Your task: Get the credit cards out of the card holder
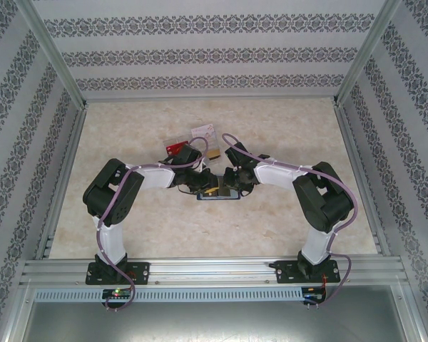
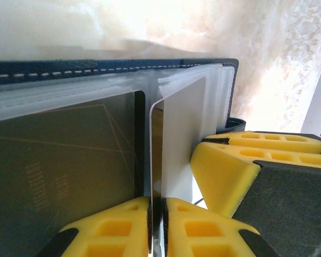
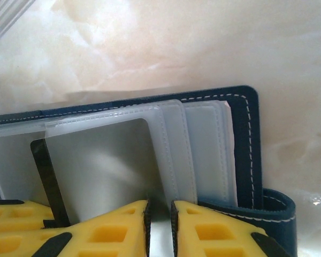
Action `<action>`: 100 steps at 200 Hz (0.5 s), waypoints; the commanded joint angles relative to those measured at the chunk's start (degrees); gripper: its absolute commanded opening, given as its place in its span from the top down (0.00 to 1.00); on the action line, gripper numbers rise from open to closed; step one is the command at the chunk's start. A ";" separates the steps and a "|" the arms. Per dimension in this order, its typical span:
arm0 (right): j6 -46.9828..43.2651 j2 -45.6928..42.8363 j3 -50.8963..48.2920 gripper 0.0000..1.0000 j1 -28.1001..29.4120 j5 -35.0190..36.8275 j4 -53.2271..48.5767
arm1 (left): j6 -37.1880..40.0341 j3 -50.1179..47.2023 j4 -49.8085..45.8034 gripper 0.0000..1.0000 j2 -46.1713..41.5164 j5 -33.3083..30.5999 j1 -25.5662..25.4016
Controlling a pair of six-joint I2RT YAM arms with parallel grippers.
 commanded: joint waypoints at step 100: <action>0.91 2.89 -0.22 0.79 0.43 2.48 -3.59 | -0.06 -2.89 1.40 0.89 -6.01 0.46 0.64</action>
